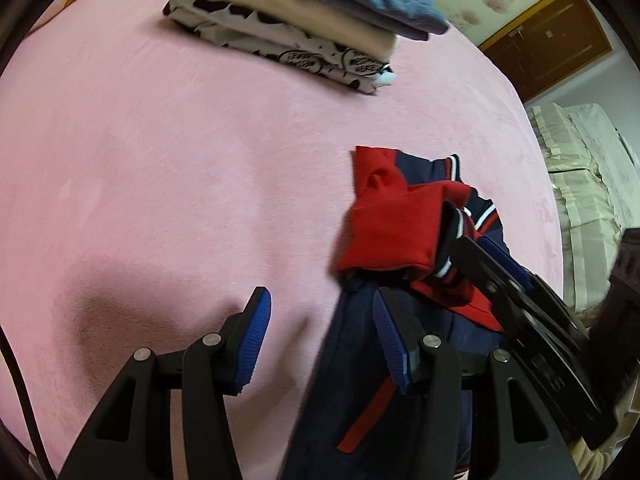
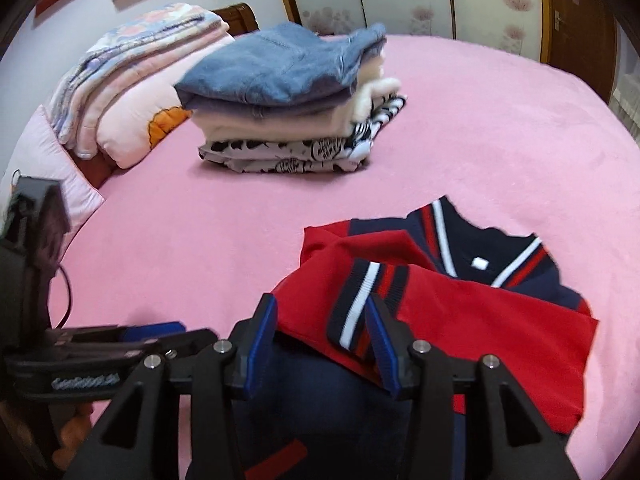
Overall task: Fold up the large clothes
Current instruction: 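Fold the grasped sleeve across the jacket toward the right tool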
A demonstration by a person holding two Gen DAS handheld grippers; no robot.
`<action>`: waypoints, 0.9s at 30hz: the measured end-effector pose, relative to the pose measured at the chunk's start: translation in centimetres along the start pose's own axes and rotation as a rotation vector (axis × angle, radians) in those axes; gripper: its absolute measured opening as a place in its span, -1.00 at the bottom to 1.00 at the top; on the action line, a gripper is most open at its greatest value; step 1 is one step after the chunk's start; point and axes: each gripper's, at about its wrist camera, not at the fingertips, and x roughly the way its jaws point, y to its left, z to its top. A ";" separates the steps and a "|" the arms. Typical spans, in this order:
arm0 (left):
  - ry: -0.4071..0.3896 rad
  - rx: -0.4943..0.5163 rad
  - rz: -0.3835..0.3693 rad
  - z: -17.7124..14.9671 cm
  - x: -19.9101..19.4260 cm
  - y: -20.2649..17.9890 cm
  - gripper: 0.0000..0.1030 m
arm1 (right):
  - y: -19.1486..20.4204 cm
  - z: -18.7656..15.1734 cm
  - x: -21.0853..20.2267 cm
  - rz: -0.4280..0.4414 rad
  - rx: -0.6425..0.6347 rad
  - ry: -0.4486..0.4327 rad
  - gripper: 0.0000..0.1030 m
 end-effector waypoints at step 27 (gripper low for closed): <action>0.084 0.062 -0.081 1.2 2.6 0.2 0.01 | -4.3 -1.1 2.9 -0.193 0.216 0.121 -0.66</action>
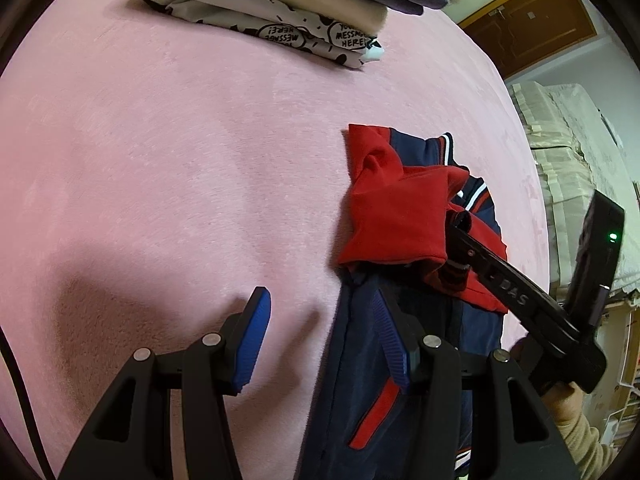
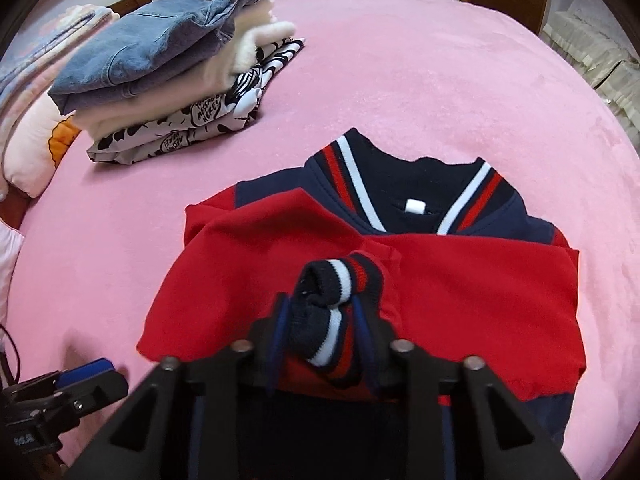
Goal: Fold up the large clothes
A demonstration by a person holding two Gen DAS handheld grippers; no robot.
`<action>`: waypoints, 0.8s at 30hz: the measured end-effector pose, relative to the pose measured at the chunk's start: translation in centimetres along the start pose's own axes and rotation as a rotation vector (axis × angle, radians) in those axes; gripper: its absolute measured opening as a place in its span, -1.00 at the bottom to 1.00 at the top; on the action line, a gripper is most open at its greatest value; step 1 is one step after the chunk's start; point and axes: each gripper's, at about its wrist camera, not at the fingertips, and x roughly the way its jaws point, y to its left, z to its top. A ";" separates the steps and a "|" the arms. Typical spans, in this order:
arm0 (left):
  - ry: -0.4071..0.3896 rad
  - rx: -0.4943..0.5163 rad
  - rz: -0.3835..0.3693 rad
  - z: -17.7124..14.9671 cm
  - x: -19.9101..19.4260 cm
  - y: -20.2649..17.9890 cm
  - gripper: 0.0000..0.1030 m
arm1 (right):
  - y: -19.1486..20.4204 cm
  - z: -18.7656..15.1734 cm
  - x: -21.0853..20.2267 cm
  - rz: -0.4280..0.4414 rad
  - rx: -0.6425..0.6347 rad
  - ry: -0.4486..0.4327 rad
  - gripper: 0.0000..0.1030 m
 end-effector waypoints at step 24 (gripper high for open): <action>-0.067 0.124 0.016 2.2 1.3 -5.4 0.01 | -16.8 -3.2 -5.7 0.073 0.299 -0.076 0.00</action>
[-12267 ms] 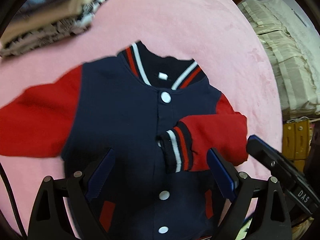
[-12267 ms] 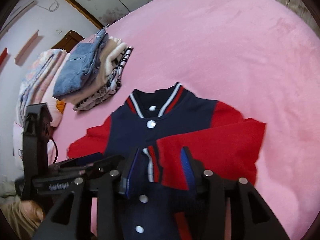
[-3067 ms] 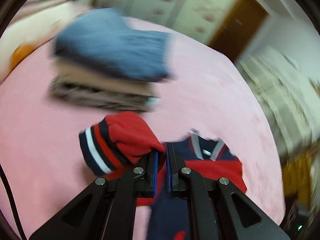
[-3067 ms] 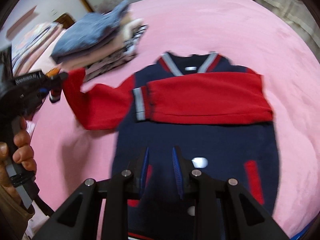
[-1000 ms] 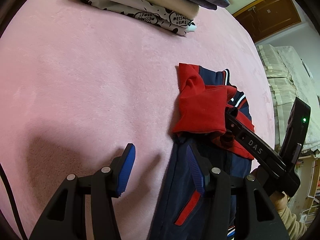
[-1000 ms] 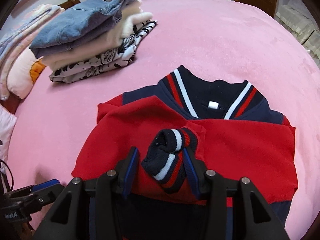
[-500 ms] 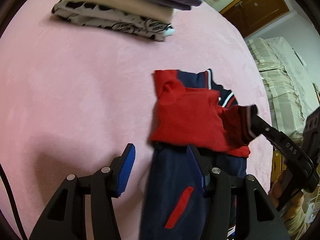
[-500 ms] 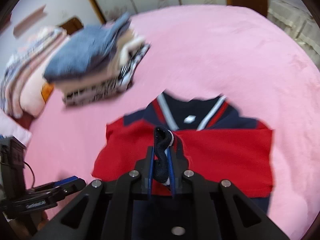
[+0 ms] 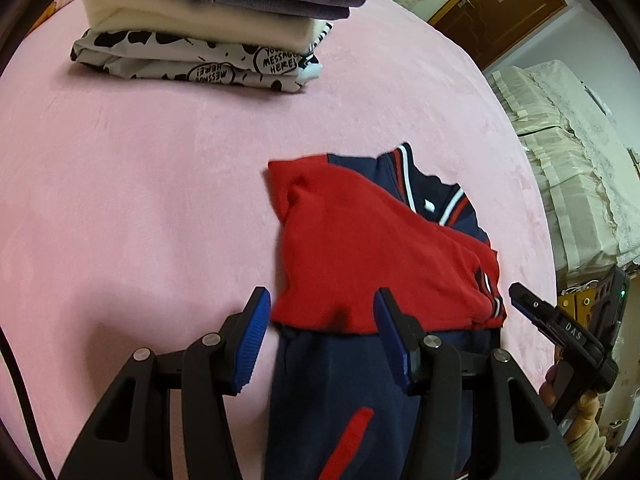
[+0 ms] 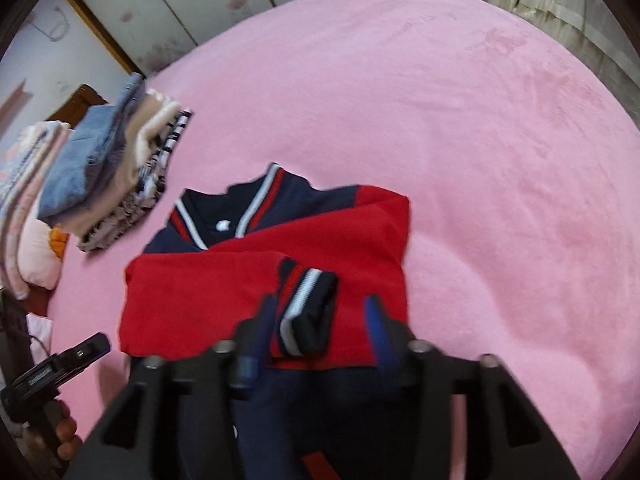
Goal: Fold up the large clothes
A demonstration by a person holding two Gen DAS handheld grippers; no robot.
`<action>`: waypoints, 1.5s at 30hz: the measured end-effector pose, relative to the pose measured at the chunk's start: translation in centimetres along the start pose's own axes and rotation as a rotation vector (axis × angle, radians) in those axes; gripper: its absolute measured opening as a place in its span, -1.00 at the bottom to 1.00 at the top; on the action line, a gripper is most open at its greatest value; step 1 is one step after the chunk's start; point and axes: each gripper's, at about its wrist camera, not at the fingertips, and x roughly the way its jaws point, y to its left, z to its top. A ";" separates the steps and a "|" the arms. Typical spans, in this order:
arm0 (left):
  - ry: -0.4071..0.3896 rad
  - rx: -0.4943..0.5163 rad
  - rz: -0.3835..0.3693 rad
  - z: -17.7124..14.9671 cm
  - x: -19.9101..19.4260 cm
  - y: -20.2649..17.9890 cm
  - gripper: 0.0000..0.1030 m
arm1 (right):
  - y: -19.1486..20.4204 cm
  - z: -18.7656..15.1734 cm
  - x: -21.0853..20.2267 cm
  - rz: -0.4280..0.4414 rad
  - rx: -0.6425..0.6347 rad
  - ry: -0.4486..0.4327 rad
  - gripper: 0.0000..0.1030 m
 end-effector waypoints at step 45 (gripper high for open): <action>-0.001 0.084 0.094 -1.1 6.4 -7.9 -0.06 | 6.1 -1.8 5.7 -0.017 -0.301 -0.007 -0.90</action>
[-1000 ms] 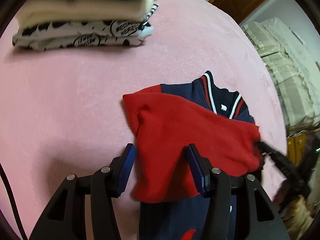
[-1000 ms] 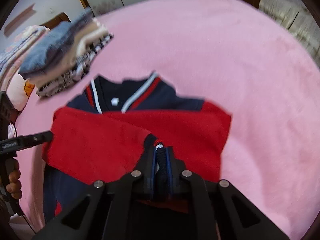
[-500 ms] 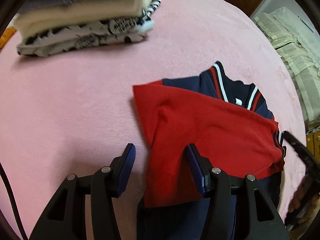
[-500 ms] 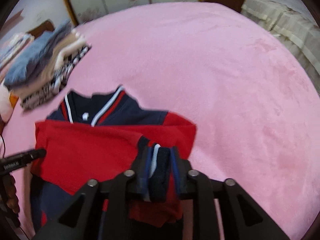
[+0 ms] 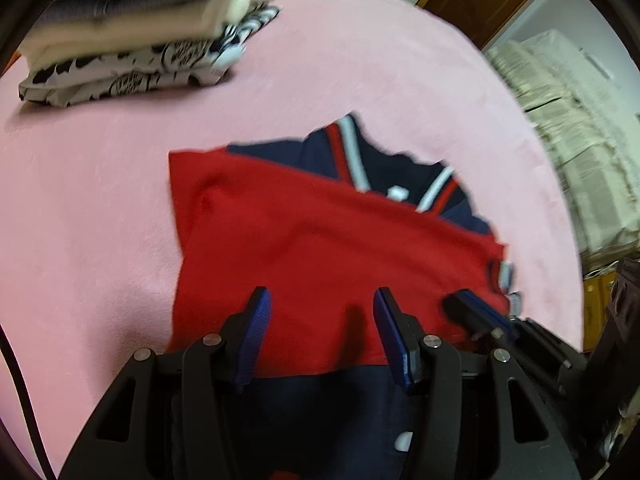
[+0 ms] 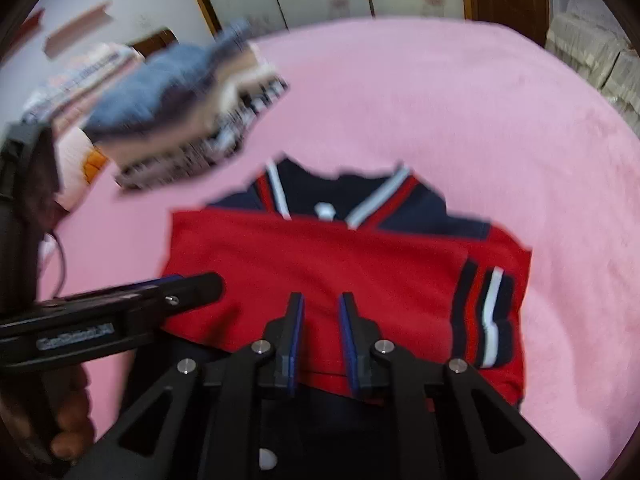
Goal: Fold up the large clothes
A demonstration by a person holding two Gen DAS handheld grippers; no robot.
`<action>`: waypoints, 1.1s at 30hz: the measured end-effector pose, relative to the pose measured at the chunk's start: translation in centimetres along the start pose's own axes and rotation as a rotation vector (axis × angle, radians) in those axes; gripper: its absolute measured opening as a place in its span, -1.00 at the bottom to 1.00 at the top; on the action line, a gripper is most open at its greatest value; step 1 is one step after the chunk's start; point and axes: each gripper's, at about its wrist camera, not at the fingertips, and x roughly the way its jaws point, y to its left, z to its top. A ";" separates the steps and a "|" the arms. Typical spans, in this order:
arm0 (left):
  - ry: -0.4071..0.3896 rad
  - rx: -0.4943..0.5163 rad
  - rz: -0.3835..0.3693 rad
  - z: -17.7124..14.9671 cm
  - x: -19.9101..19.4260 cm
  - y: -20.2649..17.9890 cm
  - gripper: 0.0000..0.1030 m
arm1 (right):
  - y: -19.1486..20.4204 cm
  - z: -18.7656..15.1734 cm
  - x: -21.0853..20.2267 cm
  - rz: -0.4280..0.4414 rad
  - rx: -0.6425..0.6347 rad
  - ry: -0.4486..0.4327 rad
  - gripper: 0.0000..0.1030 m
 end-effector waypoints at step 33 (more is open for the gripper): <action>-0.032 0.008 0.127 -0.7 -11.1 -1.8 0.22 | -4.7 -0.8 -11.0 0.054 0.039 -0.007 -0.94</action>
